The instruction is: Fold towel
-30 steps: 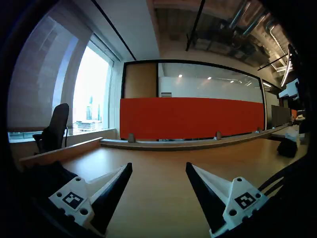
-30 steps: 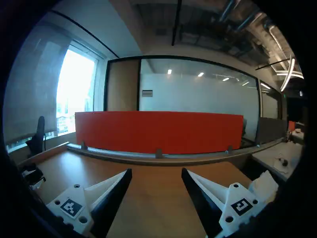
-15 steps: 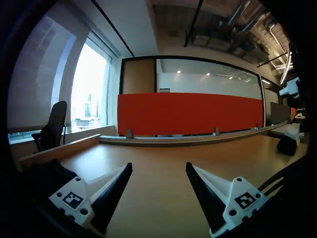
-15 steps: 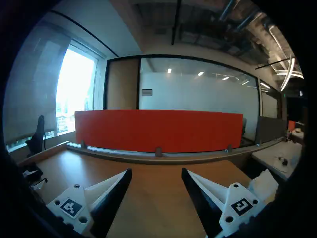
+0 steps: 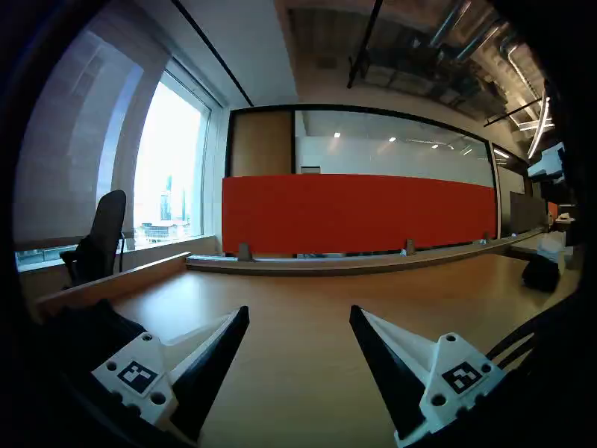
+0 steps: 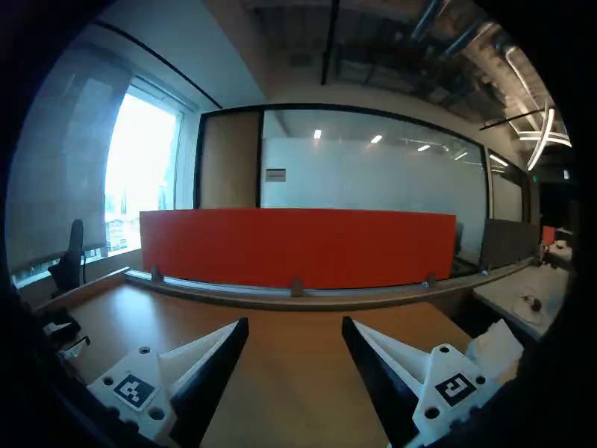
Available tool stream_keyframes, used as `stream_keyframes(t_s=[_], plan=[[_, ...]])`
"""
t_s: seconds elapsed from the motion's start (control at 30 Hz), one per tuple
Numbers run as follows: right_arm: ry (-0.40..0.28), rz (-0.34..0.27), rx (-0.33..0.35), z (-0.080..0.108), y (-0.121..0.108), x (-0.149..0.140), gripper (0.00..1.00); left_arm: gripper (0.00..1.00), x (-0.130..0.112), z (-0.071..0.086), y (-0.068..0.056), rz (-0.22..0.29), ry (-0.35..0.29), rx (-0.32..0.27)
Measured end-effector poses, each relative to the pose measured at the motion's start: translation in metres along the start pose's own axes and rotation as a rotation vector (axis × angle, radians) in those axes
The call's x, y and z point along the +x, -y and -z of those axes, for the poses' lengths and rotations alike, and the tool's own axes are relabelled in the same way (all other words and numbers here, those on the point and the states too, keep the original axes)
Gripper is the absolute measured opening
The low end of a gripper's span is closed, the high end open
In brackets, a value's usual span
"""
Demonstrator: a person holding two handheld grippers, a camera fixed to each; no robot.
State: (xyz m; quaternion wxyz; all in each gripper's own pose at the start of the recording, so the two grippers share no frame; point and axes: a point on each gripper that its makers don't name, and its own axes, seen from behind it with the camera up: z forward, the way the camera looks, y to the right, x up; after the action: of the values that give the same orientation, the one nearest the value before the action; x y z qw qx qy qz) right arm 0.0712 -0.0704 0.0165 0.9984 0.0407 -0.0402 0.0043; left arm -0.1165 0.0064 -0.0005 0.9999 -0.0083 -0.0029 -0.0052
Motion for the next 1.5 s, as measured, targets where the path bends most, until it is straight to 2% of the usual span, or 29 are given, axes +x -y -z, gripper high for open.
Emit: stream_keyframes(t_s=[0.3, 0.8, 1.2, 1.5], plan=[[-0.013, -0.006, -0.004, 0.002, -0.009, 0.006, 0.97, 1.0, -0.001, 0.0, 0.0, 0.0, 0.0, 0.003], [-0.03, -0.006, -0.013, 0.0, -0.021, -0.008, 0.97, 1.0, -0.002, 0.0, 0.0, 0.0, 0.0, 0.003], [-0.062, 0.029, -0.061, 0.0, -0.047, -0.044, 0.99, 1.0, -0.003, -0.001, -0.001, 0.0, 0.0, 0.003], [-0.068, -0.013, -0.045, 0.005, -0.056, -0.081, 0.99, 1.0, -0.004, -0.001, -0.001, 0.0, 0.0, 0.003]])
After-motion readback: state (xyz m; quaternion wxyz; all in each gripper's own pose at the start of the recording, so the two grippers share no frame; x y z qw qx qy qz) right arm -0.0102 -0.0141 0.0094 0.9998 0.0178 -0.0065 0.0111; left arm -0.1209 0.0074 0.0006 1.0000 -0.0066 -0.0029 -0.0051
